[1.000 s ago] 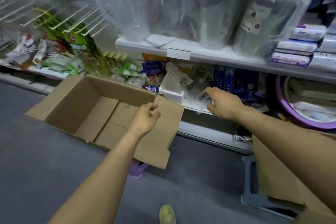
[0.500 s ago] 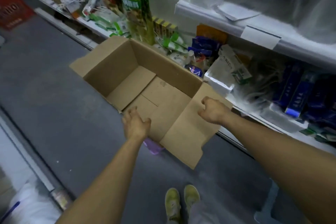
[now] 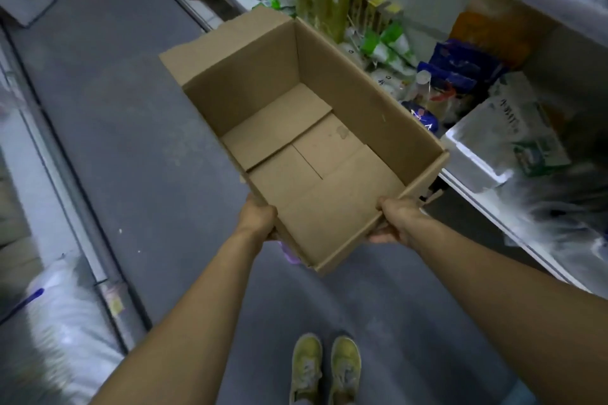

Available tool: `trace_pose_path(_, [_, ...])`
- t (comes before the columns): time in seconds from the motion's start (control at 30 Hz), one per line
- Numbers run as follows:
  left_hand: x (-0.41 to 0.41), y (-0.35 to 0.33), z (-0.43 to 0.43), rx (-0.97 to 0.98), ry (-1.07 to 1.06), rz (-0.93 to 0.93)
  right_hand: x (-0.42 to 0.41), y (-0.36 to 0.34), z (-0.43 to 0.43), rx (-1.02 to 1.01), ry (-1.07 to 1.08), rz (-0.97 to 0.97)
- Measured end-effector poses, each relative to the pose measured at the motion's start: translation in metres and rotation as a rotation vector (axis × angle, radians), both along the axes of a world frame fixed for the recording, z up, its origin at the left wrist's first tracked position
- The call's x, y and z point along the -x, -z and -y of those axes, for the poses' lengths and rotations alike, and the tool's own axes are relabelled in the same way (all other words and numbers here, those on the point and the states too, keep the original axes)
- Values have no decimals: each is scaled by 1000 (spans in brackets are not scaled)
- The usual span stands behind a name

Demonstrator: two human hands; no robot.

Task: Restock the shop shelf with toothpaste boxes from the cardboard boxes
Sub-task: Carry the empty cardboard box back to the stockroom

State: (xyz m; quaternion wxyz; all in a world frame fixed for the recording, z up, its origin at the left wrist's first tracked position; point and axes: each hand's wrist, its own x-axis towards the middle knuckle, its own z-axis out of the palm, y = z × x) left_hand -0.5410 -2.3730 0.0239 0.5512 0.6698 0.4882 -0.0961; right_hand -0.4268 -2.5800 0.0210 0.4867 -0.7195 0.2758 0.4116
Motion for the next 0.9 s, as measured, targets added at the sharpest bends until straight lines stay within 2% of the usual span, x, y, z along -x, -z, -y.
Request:
trace_pose_path(0.17, [3,-30,-21,33,-102,70,-8,-25,-20,-29,-17,118])
trace_pose_path(0.47, [18,-95,-120,36,-334,150,-41,-114,-148,-32,-322,231])
trace_pose_path(0.6, [11,-131,-211,-44,-371,176,-59,-150,-240,-78,-407,288])
trace_pose_path(0.9, [-17,-205,-454,-171,-335,259,-90,-216,-476,-125,-439,345])
